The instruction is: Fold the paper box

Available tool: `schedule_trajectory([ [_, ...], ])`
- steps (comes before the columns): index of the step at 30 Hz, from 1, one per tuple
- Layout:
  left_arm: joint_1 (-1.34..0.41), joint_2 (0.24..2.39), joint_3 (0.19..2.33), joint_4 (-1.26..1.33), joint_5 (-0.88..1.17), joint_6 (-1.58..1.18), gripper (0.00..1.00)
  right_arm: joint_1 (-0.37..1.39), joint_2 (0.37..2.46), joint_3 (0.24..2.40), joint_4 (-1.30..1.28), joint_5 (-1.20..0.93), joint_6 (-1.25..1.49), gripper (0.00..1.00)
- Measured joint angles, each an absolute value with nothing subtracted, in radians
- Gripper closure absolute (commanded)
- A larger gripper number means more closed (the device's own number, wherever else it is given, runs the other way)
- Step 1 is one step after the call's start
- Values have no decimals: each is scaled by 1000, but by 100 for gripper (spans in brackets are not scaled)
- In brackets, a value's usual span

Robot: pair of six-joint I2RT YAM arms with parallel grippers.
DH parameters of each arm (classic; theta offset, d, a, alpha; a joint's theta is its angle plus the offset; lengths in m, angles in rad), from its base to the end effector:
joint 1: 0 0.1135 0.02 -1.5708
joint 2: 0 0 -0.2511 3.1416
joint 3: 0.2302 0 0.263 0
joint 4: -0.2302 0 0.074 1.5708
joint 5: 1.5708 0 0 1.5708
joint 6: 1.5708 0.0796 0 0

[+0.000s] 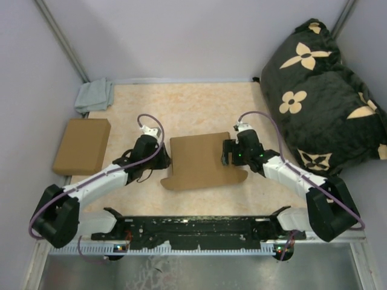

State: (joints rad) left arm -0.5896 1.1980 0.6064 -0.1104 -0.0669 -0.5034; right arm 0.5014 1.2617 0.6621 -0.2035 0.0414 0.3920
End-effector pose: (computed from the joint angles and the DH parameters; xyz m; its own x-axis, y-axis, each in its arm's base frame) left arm 0.2454 -0.1578 0.1553 -0.7173 -0.0992 -0.6897 0.1899 0.9245 -0.3305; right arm 0.2607 0.1391 0.1473 -0.7569 0.0204 -0.6532 -0.1795 0.9546 0.2378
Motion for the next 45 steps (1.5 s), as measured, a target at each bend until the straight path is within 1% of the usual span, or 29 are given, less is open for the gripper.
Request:
schedule_trajectory([
  [8, -589, 1336, 644, 24, -31, -484, 66, 501, 1325, 668, -112, -28, 385, 21],
  [13, -587, 1392, 700, 20, -48, -463, 66, 498, 1379, 714, -99, -31, 385, 21],
  [18, -579, 1441, 763, -8, -91, -436, 67, 490, 1461, 804, -115, -32, 382, 21],
  [22, -550, 1486, 841, -50, -102, -410, 66, 488, 1520, 879, -124, -26, 381, 18],
  [25, -521, 1505, 926, -88, -107, -390, 64, 488, 1532, 928, -142, -10, 383, 14],
  [26, -514, 1505, 955, -99, -112, -384, 62, 488, 1532, 944, -150, -3, 383, 11],
  [27, -511, 1501, 975, -105, -121, -378, 54, 489, 1530, 962, -158, 6, 382, 9],
  [29, -509, 1480, 999, -108, -138, -364, 42, 490, 1512, 978, -164, 24, 380, 4],
  [30, -509, 1457, 999, -113, -144, -364, 38, 492, 1486, 977, -172, 36, 377, 1],
  [31, -509, 1422, 989, -116, -152, -363, 35, 495, 1460, 975, -178, 49, 377, 1],
  [35, -510, 1251, 872, -70, -154, -371, 33, 495, 1321, 948, -182, 91, 402, 1],
  [39, -509, 1132, 731, -22, -149, -410, 33, 495, 1186, 875, -146, 65, 434, 1],
  [42, -509, 1120, 671, -12, -156, -435, 33, 495, 1144, 806, -116, 31, 448, 1],
  [45, -508, 1170, 676, -10, -171, -441, 33, 495, 1178, 795, -138, 28, 458, 1],
])
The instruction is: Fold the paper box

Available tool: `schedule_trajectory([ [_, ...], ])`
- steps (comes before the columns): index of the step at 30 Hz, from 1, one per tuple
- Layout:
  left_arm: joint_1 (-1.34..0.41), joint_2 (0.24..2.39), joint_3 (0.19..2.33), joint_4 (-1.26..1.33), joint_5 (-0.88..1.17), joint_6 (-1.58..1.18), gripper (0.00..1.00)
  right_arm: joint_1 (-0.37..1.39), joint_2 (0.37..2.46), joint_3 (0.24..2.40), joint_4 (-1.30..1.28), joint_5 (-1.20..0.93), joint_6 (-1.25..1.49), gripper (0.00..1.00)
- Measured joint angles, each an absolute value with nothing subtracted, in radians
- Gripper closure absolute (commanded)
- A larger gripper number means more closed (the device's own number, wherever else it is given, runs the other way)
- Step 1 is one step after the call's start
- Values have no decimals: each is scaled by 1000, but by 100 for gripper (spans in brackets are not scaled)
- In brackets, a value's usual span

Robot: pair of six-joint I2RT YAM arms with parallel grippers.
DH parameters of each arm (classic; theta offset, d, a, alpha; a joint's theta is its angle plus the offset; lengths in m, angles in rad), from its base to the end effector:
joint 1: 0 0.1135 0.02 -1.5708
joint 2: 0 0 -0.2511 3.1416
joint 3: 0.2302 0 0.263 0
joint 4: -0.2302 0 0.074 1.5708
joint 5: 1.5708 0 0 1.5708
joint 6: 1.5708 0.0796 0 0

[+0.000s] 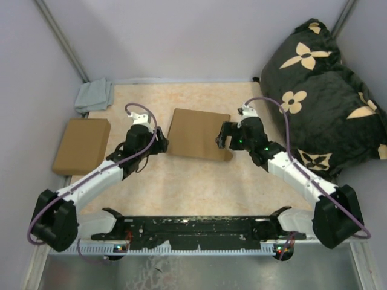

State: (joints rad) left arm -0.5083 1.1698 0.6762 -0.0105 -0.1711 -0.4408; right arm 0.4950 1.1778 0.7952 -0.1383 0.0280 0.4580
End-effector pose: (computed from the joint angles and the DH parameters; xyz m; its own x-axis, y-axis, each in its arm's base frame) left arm 0.2769 -0.1387 0.2026 -0.5307 -0.1856 -0.8270 0.1359 0.9445 -0.2992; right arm 0.2800 0.1486 0.2291 -0.5933 0.1820 -0.7841 -0.2131 0.9038 0.3710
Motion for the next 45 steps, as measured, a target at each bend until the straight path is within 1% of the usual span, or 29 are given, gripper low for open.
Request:
schedule_trajectory([
  [5, -508, 1308, 756, 14, -218, -401, 30, 495, 1292, 842, -204, 22, 458, 1],
  [9, -508, 1399, 820, 47, -244, -348, 30, 495, 1317, 849, -225, 20, 459, 1],
  [15, -508, 1470, 843, 74, -269, -308, 32, 495, 1418, 913, -232, -5, 459, 1],
  [19, -508, 1508, 842, 97, -278, -291, 34, 495, 1464, 919, -234, -25, 452, 1],
  [32, -508, 1528, 809, 99, -199, -294, 40, 496, 1482, 918, -265, -53, 430, 1],
  [45, -499, 1496, 742, 148, -95, -344, 42, 527, 1454, 889, -282, -56, 430, 2],
])
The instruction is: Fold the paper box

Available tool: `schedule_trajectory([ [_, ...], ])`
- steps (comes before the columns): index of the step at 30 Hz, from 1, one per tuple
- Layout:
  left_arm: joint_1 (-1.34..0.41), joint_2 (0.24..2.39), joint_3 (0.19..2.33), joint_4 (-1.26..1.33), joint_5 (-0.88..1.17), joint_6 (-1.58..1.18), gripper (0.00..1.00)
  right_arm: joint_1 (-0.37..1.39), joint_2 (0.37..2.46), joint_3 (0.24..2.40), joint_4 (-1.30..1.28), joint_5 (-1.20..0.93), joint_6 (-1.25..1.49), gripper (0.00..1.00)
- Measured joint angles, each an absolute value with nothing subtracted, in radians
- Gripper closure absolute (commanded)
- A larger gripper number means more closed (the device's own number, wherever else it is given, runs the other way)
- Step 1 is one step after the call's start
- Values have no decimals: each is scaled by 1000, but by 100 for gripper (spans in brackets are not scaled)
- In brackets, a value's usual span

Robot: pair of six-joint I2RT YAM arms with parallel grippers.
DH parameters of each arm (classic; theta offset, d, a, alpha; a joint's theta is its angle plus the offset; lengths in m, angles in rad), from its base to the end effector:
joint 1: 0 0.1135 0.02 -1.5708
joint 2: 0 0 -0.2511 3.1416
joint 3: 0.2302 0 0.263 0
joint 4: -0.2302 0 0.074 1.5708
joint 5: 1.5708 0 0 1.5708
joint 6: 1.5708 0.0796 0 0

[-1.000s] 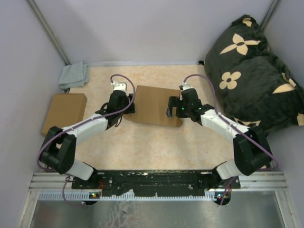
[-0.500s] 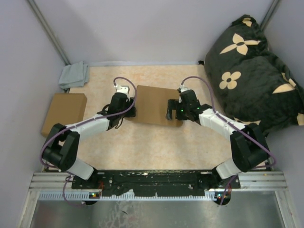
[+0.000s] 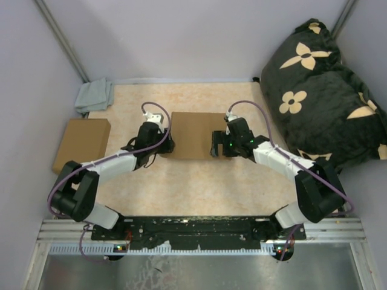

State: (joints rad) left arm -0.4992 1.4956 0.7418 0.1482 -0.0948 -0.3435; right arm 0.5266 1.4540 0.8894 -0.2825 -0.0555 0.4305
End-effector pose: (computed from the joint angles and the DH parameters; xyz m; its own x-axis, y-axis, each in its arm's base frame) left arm 0.3152 -0.1633 0.1452 -0.6081 -0.0503 -0.7923 0.2161 0.9498 -0.2262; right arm 0.2924 0.1751 0.1616 -0.8114 0.0103 -0.5844 -0.2145 0.9248 0.3141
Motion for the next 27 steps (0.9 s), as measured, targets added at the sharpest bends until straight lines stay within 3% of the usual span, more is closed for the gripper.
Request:
schedule_trajectory([
  [17, -500, 1391, 689, 23, 20, -427, 42, 543, 1323, 809, -349, -54, 437, 4],
  [27, -500, 1295, 677, -104, -75, -430, 29, 543, 1322, 791, -352, -53, 421, 5],
])
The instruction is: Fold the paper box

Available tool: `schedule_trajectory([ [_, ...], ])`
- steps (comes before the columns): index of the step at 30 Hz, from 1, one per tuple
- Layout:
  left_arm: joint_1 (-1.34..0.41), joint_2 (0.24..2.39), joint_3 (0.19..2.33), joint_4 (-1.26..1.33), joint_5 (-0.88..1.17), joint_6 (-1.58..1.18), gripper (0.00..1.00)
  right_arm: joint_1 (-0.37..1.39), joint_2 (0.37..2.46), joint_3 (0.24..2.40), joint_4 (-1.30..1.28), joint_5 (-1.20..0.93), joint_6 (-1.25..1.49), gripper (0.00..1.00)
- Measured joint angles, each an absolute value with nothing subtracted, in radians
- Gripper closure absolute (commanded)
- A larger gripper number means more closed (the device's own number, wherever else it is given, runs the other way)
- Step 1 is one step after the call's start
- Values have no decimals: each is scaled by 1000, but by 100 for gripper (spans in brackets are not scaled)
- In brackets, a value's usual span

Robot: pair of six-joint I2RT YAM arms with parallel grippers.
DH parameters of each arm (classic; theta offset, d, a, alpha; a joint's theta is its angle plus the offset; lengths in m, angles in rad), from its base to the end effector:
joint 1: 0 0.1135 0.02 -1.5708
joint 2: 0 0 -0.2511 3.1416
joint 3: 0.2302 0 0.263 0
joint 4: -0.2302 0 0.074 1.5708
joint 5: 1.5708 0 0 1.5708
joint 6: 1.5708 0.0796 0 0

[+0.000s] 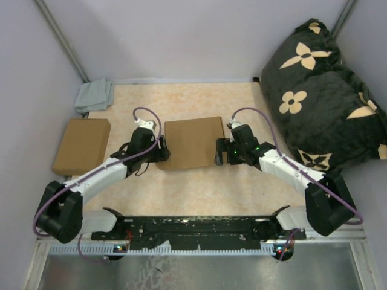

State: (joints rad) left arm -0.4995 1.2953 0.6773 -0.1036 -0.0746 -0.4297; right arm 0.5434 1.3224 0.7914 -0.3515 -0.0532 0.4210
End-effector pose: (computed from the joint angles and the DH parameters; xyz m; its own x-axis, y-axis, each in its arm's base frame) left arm 0.2752 -0.1434 0.1544 -0.7057 -0.0882 -0.7030 0.1480 0.9520 -0.2680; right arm 0.2606 0.1623 0.1604 -0.8262 -0.0223 -0.5630 -0.2274 0.9274 0.2971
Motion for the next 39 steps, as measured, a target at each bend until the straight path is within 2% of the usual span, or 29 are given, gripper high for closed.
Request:
schedule_trajectory([
  [6, -500, 1252, 686, -148, -119, -428, 30, 543, 1322, 791, -352, -55, 411, 6],
  [18, -522, 1131, 661, -247, 2, -439, 33, 544, 1322, 791, -353, -67, 393, 6],
  [39, -588, 1226, 643, -297, 9, -453, 36, 558, 1322, 781, -351, -90, 376, 9],
])
